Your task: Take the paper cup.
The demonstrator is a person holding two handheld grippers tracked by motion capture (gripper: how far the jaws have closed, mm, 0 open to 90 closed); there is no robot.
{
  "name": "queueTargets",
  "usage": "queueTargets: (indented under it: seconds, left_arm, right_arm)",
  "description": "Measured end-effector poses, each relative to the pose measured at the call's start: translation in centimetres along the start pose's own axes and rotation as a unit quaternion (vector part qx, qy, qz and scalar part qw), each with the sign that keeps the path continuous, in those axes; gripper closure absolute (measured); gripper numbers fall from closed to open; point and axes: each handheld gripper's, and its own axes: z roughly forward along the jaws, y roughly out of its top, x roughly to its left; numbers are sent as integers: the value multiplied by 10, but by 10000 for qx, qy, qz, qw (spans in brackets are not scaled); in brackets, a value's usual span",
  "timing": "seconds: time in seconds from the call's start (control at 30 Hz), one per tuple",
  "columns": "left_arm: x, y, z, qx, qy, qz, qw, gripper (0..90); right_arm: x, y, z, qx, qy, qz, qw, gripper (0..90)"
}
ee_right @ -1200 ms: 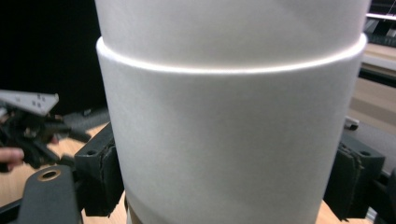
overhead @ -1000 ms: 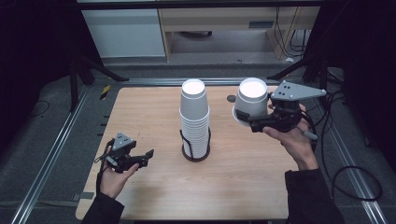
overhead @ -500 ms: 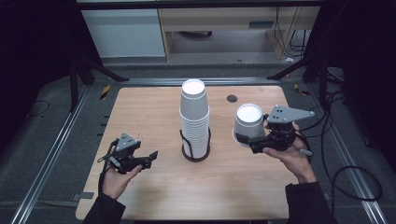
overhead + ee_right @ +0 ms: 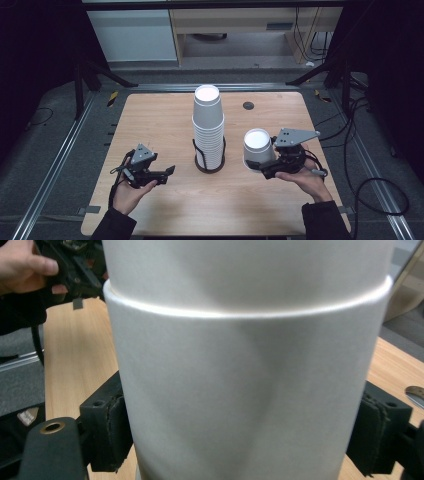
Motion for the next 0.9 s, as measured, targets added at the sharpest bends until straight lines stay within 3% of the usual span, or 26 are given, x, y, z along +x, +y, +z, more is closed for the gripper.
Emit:
queueTargets:
  seconds: [0.37, 0.67, 0.9]
  left_arm:
    - [-16, 5, 2, -13, -373, 226, 9990, 207]
    - [-27, 9, 3, 42, -659, 563, 9962, 203]
    - [-34, 12, 3, 41, -787, 648, 9948, 199]
  right_arm:
    - [8, -16, 15, 279, 393, -183, 9987, 165]
    - [15, -21, 26, 555, 768, -398, 9947, 164]
    - [17, -22, 33, 626, 849, -454, 9934, 163]
